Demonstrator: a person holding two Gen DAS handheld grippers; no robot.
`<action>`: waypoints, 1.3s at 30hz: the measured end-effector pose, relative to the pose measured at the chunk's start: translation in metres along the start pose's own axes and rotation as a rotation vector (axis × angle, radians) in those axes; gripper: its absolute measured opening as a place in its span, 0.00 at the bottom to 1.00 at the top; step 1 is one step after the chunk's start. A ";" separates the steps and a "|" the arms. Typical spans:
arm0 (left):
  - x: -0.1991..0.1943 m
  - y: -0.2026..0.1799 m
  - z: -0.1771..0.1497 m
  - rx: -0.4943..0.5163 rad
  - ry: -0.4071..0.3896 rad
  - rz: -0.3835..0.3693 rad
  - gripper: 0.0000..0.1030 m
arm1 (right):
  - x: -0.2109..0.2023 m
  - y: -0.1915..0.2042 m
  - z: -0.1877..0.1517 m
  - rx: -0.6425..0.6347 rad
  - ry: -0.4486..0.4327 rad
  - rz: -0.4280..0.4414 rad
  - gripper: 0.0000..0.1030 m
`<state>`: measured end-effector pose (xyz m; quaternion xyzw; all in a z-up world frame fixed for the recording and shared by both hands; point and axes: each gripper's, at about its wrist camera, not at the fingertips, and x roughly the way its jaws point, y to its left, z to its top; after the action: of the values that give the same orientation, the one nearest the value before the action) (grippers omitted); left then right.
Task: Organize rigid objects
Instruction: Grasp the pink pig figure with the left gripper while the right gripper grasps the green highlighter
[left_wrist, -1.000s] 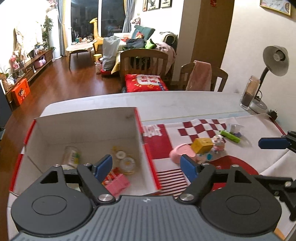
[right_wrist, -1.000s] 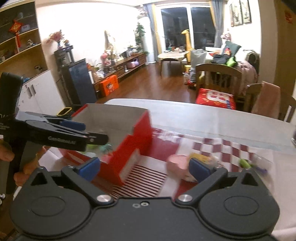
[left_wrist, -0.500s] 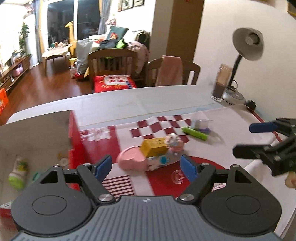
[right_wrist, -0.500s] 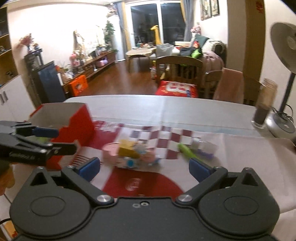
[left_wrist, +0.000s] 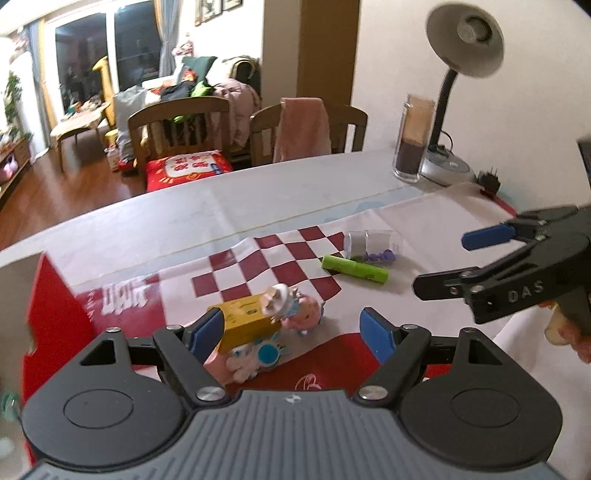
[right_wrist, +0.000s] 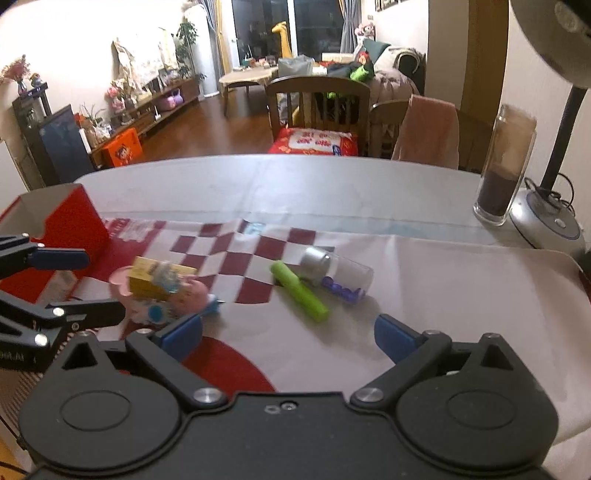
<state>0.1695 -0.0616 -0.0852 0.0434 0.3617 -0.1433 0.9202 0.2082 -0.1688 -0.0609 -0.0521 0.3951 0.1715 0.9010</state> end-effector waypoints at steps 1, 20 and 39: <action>0.006 -0.002 0.001 0.017 0.004 0.003 0.78 | 0.006 -0.002 0.001 -0.001 0.008 0.002 0.95; 0.078 -0.019 -0.003 0.202 0.057 0.056 0.78 | 0.084 -0.013 0.012 0.043 0.062 -0.019 0.81; 0.080 -0.029 -0.007 0.235 0.032 0.081 0.52 | 0.081 0.007 -0.002 -0.038 0.060 -0.077 0.15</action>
<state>0.2123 -0.1068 -0.1438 0.1676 0.3550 -0.1468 0.9079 0.2556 -0.1405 -0.1209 -0.0897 0.4164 0.1425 0.8935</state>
